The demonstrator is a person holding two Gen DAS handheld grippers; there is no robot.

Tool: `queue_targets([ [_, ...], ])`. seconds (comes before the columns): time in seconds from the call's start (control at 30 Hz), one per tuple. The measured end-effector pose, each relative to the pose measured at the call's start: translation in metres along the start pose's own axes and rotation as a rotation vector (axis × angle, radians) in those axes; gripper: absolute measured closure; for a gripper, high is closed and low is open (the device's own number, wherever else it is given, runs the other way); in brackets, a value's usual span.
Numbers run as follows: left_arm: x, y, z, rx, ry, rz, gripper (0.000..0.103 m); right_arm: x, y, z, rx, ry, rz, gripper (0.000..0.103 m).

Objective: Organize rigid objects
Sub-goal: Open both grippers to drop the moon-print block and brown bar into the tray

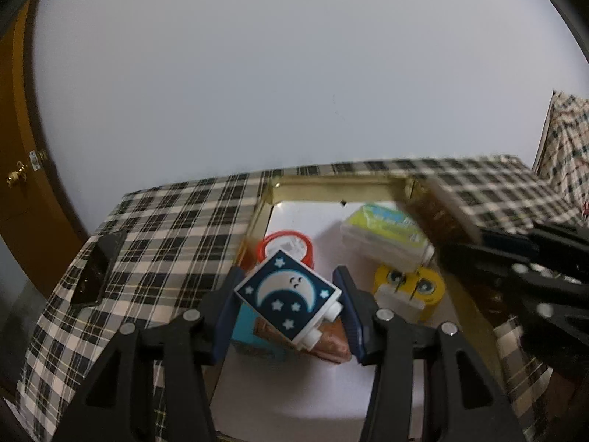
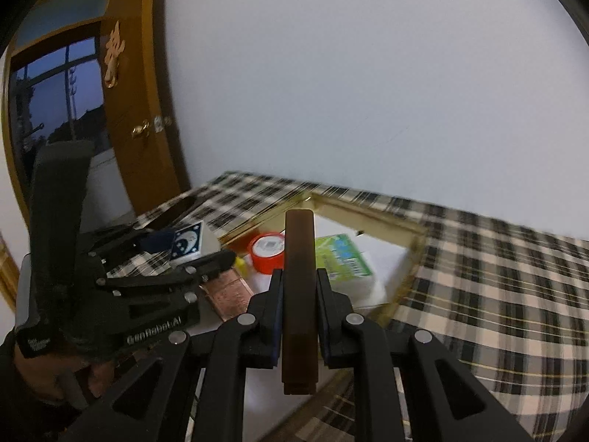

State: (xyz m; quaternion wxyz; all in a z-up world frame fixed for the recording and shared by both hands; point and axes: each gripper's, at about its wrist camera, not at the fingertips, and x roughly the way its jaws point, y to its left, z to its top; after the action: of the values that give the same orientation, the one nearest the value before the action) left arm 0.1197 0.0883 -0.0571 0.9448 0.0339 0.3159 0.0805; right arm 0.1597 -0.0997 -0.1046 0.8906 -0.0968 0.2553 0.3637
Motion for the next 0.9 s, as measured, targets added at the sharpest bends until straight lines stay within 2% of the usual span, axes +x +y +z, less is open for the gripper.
queue_targets([
  [0.1, 0.008, -0.001, -0.002, 0.002, 0.022, 0.004, 0.053, 0.022, 0.006, 0.004, -0.025, 0.067, 0.006, 0.086],
  [0.2, 0.017, -0.007, 0.002, 0.012, 0.038, -0.009, 0.054, 0.046, 0.002, 0.011, -0.033, 0.134, -0.029, 0.086],
  [0.3, 0.033, -0.015, 0.008, 0.011, 0.075, -0.057, 0.052, 0.064, -0.007, 0.021, -0.034, 0.154, -0.087, 0.086],
  [0.37, 0.035, -0.017, 0.012, 0.005, 0.073, -0.06, 0.052, 0.072, -0.013, 0.026, -0.025, 0.17, -0.105, 0.086],
  [0.4, 0.034, -0.016, 0.013, 0.0, 0.084, -0.087, 0.052, 0.074, -0.014, 0.027, -0.026, 0.174, -0.108, 0.086],
  [0.47, 0.023, -0.019, 0.01, 0.032, 0.08, -0.08, 0.042, 0.071, -0.013, 0.026, -0.029, 0.175, -0.079, 0.086],
  [0.53, 0.006, -0.018, 0.005, 0.058, 0.012, 0.001, 0.017, 0.061, -0.008, 0.024, -0.043, 0.172, -0.029, 0.084],
  [0.6, -0.006, -0.013, 0.004, 0.047, -0.022, 0.008, 0.012, 0.051, -0.004, 0.025, -0.055, 0.141, -0.061, 0.068],
  [0.63, -0.011, -0.01, 0.004, 0.035, -0.03, -0.002, 0.01, 0.043, -0.005, 0.025, -0.046, 0.121, -0.059, 0.063],
  [0.7, -0.023, -0.005, 0.004, 0.013, -0.056, -0.002, 0.004, 0.032, -0.007, 0.026, -0.02, 0.091, -0.047, 0.045],
  [0.73, -0.03, -0.004, 0.004, 0.006, -0.076, 0.012, 0.0, 0.024, -0.007, 0.027, -0.011, 0.07, -0.055, 0.042],
  [0.8, -0.037, -0.001, 0.008, -0.002, -0.1, 0.04, 0.001, 0.011, -0.007, 0.028, -0.004, 0.034, -0.07, 0.035],
  [0.9, -0.046, 0.006, 0.011, -0.055, -0.103, 0.05, 0.0, -0.007, -0.008, 0.03, 0.021, -0.006, -0.094, 0.032],
])
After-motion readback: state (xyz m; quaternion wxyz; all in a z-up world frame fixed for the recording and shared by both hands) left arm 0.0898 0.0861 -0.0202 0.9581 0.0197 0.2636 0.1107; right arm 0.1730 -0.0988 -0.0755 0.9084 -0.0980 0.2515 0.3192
